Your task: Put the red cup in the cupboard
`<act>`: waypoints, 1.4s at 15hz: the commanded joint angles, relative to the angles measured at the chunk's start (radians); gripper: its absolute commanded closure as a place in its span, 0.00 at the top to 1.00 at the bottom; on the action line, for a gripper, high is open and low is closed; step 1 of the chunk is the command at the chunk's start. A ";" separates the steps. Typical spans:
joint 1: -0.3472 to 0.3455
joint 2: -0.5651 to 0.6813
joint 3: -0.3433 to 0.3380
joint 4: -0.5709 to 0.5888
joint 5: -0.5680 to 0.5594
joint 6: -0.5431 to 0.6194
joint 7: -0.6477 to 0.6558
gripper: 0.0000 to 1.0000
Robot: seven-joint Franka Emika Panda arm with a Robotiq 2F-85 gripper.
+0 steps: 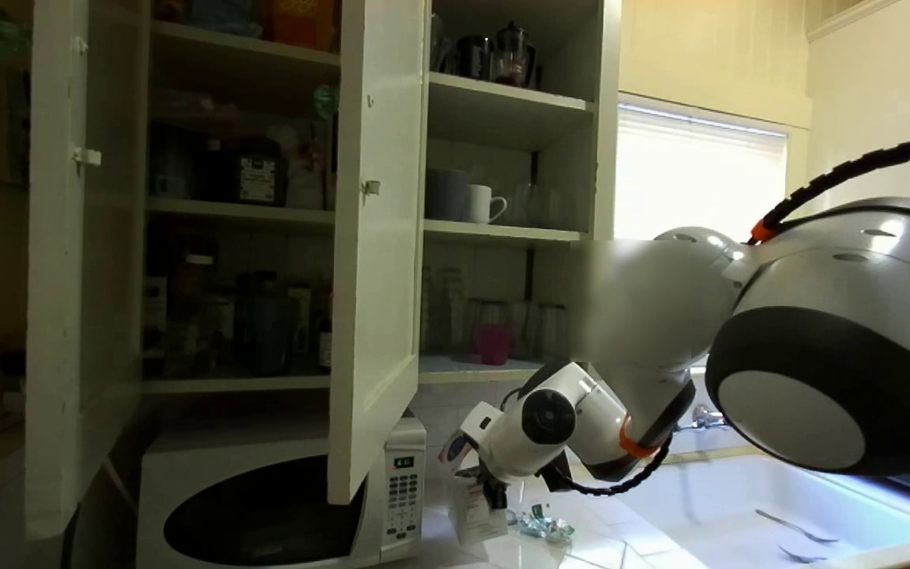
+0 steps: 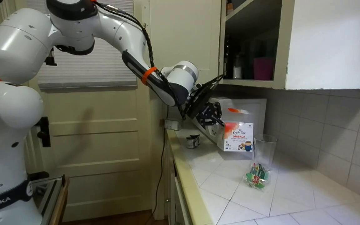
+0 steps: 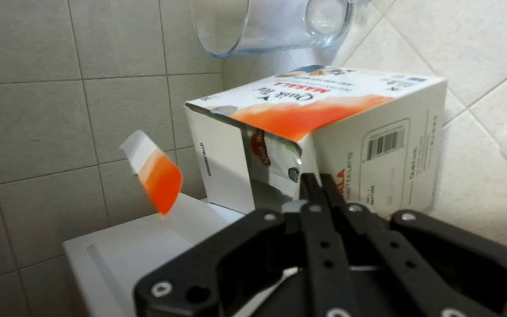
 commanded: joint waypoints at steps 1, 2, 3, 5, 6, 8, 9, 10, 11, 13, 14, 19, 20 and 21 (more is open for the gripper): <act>-0.097 0.047 0.067 0.087 0.057 0.040 -0.027 0.01; -0.111 0.042 0.085 0.090 0.066 0.041 -0.030 0.28; -0.118 0.033 0.096 0.091 0.070 0.038 -0.029 0.29; -0.101 -0.008 0.094 0.071 0.049 0.041 -0.024 0.42; -0.085 -0.028 0.086 0.049 0.039 0.042 -0.023 0.49; -0.007 -0.103 0.038 -0.018 -0.006 0.033 -0.005 0.64; 0.044 -0.152 0.005 -0.063 -0.031 0.021 0.000 0.71; 0.096 -0.209 -0.026 -0.129 -0.061 0.025 -0.013 0.80; 0.138 -0.251 -0.058 -0.195 -0.095 0.031 -0.047 0.87; 0.230 -0.279 -0.164 -0.300 -0.157 0.026 -0.007 1.00; 0.279 -0.270 -0.236 -0.362 -0.169 0.025 0.016 1.00; 0.583 -0.317 -0.642 -0.499 -0.183 -0.091 0.183 1.00; 0.631 -0.269 -0.724 -0.501 -0.176 -0.031 0.237 1.00; 0.672 -0.208 -0.805 -0.512 -0.152 0.037 0.279 1.00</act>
